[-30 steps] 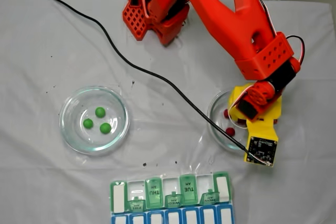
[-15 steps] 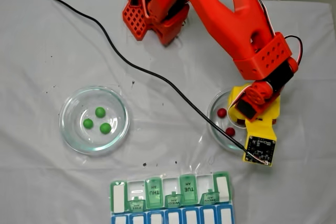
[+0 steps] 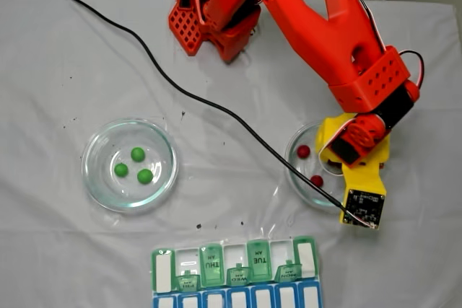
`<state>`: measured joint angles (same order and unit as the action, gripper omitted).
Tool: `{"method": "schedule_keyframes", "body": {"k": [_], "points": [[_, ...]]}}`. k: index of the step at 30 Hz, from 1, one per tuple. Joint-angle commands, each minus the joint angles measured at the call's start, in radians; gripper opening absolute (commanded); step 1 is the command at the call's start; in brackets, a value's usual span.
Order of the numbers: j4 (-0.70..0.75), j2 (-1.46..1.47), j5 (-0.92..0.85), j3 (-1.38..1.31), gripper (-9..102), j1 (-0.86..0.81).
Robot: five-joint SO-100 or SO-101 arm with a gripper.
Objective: Sort medicines into box.
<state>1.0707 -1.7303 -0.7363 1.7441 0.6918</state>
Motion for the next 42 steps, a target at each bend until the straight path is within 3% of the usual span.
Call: {"method": "schedule_keyframes", "body": {"k": [1,5,12,22,28,37,42], "points": [[0.167,-0.074,-0.012,-0.319,0,-0.081],[0.354,0.034,0.014,-0.592,0,-0.163],[0.457,0.146,0.144,-0.828,0,-0.288],[0.247,0.002,0.350,-0.477,0,-0.383],[0.044,-0.098,0.357,-0.284,0,-0.459],[-0.043,-0.015,0.383,-0.339,0,-0.485],[0.006,-0.023,0.351,-0.339,0,-0.457]]}}
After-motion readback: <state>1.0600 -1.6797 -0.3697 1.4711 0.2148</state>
